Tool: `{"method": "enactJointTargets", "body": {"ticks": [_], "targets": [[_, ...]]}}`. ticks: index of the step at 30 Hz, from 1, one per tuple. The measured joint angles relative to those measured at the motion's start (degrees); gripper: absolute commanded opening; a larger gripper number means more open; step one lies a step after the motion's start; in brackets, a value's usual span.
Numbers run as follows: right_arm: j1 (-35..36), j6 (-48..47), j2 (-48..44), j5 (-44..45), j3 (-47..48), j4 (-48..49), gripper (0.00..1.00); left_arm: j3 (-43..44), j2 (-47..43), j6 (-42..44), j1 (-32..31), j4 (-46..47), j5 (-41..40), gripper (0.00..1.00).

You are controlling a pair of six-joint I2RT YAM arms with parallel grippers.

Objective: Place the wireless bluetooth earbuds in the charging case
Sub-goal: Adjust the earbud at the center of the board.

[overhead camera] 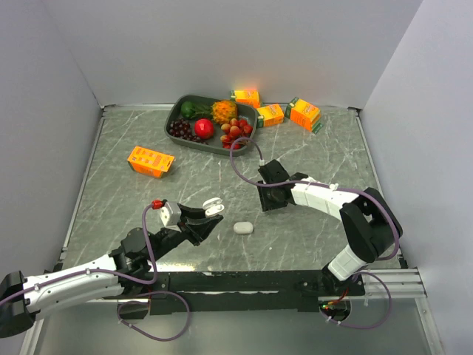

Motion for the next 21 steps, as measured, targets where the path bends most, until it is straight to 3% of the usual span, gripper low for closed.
{"method": "enactJointTargets", "body": {"ticks": [8, 21], "targets": [[0.02, 0.50, 1.29, -0.24, -0.79, 0.28, 0.42, -0.07, 0.02, 0.00, 0.00, 0.02, 0.04, 0.01], [0.11, 5.70, 2.10, -1.36, -0.94, 0.57, 0.18, -0.07, 0.02, -0.02, 0.00, 0.04, 0.04, 0.01]]}}
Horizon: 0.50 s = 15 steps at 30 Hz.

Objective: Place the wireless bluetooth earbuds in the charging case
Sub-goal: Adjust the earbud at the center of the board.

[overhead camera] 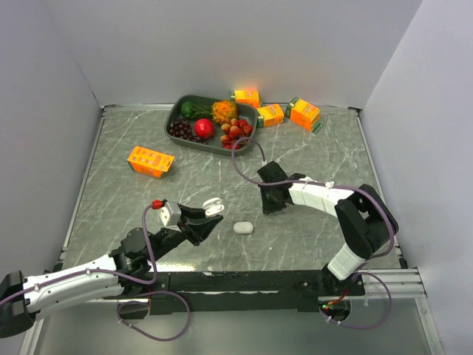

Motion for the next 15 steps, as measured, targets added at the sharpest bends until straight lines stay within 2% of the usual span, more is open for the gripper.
{"method": "enactJointTargets", "body": {"ticks": [8, 12, 13, 15], "targets": [[0.00, 6.32, 1.51, -5.92, 1.75, -0.15, 0.00, -0.02, -0.33, -0.11, 0.00, -0.04, -0.02, 0.01], [-0.02, 12.79, 1.51, -9.14, 1.70, 0.31, 0.03, -0.70, -1.09, -0.20, 0.00, -0.02, -0.04, 0.01], [-0.02, 14.53, 1.51, -9.99, 1.62, 0.68, 0.10, -0.87, -1.16, -0.22, 0.00, 0.00, -0.04, 0.01], [-0.44, 18.95, 1.49, -12.11, 0.79, 2.58, 0.17, -0.96, -1.25, -0.22, 0.00, -0.07, -0.04, 0.01]]}}
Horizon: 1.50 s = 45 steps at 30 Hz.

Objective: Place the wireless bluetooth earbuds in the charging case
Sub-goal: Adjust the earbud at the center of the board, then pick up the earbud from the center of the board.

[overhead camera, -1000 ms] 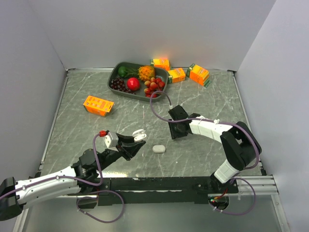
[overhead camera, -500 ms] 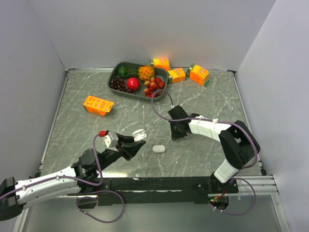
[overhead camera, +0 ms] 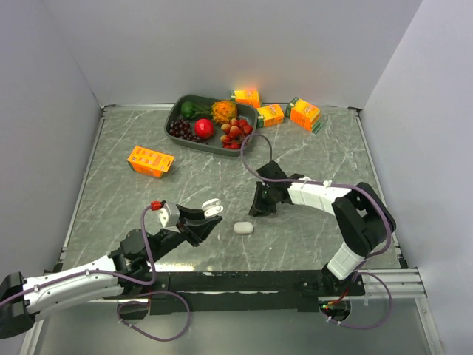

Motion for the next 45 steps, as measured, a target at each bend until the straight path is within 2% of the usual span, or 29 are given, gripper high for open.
{"method": "enactJointTargets", "body": {"ticks": [1, 4, 7, 12, 18, 21, 25, 32, 36, 45], "targets": [[-0.22, 2.32, 0.00, -1.05, -0.66, 1.01, 0.24, 0.00, 0.00, -0.02, 0.00, 0.04, 0.00, 0.01], [-1.09, 8.44, 0.00, -3.58, -2.34, 3.13, 0.37, 0.00, -0.17, -0.02, 0.00, 0.02, 0.00, 0.01], [-1.51, 11.06, 0.04, -4.72, -2.16, 3.26, 0.44, 0.00, -0.39, 0.00, 0.00, 0.00, 0.00, 0.01], [-1.57, 10.25, 0.04, -4.79, -0.28, 1.55, 0.51, 0.00, -0.79, 0.02, 0.00, 0.04, 0.00, 0.01], [-1.22, 4.02, -0.85, -4.00, 3.17, -3.04, 0.51, 0.00, -1.29, 0.02, 0.00, -0.02, 0.00, 0.01], [0.00, -3.54, -2.36, -2.56, 6.97, -7.69, 0.49, 0.00, -2.01, 0.02, 0.00, -0.48, 0.00, 0.01], [2.67, -16.55, -4.04, 0.02, 11.34, -9.18, 0.43, 0.00, -2.62, 0.02, 0.00, -0.35, 0.02, 0.01], [6.49, -33.24, -3.58, 6.51, 9.73, -8.31, 0.44, -0.20, -1.81, 0.02, 0.00, -0.17, 0.66, 0.01], [7.19, -36.70, -2.49, 9.07, 7.98, -6.91, 0.50, -0.20, -1.25, 0.02, 0.00, -0.33, 1.22, 0.01], [8.44, -38.99, 1.84, 11.06, 7.78, -4.37, 0.51, -0.20, -0.26, 0.02, -0.07, -0.17, 1.92, 0.01]]}}
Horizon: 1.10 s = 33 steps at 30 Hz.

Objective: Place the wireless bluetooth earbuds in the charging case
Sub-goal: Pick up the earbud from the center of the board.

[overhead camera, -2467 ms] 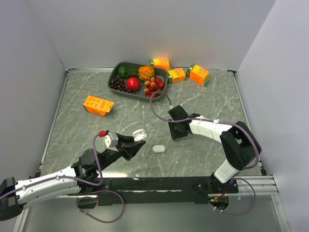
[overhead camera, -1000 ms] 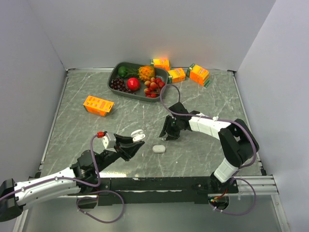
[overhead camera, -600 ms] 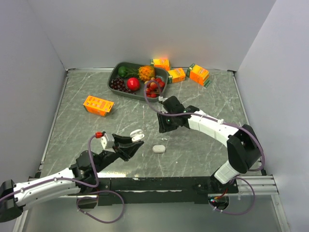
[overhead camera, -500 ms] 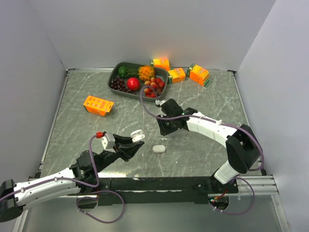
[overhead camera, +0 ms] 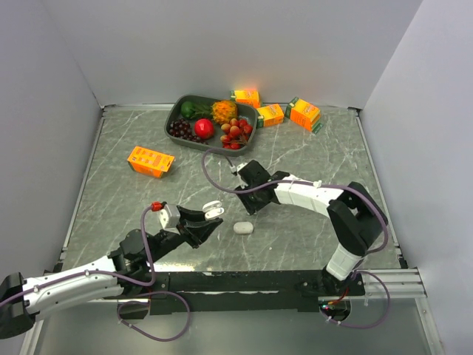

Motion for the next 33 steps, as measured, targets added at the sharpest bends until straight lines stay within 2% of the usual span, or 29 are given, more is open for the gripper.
{"method": "enactJointTargets", "body": {"ticks": [8, 22, 30, 33], "targets": [[2.14, -0.68, 3.15, -0.09, 0.72, 0.94, 0.49, 0.00, -0.87, 0.00, -0.07, -0.26, 0.02, 0.01], [2.40, -0.68, 3.28, 0.02, -0.24, 2.34, 0.41, 0.00, -0.81, -0.02, -0.09, -0.42, 0.02, 0.01], [2.40, -0.66, 3.28, 0.63, -1.31, 3.13, 0.28, 0.00, -0.70, -0.02, -0.09, -0.44, 0.02, 0.01], [2.40, -0.50, 3.26, 0.87, -1.49, 3.69, 0.17, 0.00, -0.68, -0.02, -0.11, -0.42, 0.02, 0.01]]}}
